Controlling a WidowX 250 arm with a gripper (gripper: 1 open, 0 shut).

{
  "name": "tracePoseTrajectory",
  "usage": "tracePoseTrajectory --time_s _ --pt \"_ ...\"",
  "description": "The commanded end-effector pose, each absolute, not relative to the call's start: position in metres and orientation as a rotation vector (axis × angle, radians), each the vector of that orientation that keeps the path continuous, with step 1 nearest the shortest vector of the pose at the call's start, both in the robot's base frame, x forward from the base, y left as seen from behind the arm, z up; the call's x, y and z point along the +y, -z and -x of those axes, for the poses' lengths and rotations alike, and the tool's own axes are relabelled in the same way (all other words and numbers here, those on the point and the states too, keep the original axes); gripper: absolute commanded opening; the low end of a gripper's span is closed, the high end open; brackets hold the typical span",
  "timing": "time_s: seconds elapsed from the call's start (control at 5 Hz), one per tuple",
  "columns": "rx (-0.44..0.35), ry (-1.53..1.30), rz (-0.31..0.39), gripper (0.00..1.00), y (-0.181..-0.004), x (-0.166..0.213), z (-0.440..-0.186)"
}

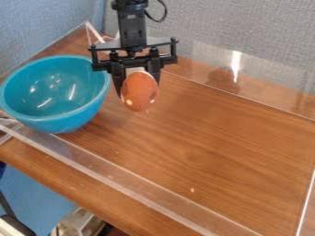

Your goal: Put the mushroom in the blue bowl

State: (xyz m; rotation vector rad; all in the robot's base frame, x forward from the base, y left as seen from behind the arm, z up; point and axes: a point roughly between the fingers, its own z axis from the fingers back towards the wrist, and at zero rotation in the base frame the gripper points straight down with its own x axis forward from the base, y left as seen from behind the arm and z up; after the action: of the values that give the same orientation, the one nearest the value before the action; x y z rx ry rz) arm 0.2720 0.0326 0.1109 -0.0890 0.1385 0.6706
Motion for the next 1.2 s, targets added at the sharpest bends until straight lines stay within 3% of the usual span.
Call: tracePoseTrajectory --time_s 0.0,0.4,1.0 --pt "0.078 -0.679 0.079 0.00 -0.123 0.059 -0.280" --pt "0.087 -0.799 0.052 0.00 -0.112 0.136 -0.287" --pt "0.075 -0.819 0.043 0.00 -0.119 0.146 -0.285"
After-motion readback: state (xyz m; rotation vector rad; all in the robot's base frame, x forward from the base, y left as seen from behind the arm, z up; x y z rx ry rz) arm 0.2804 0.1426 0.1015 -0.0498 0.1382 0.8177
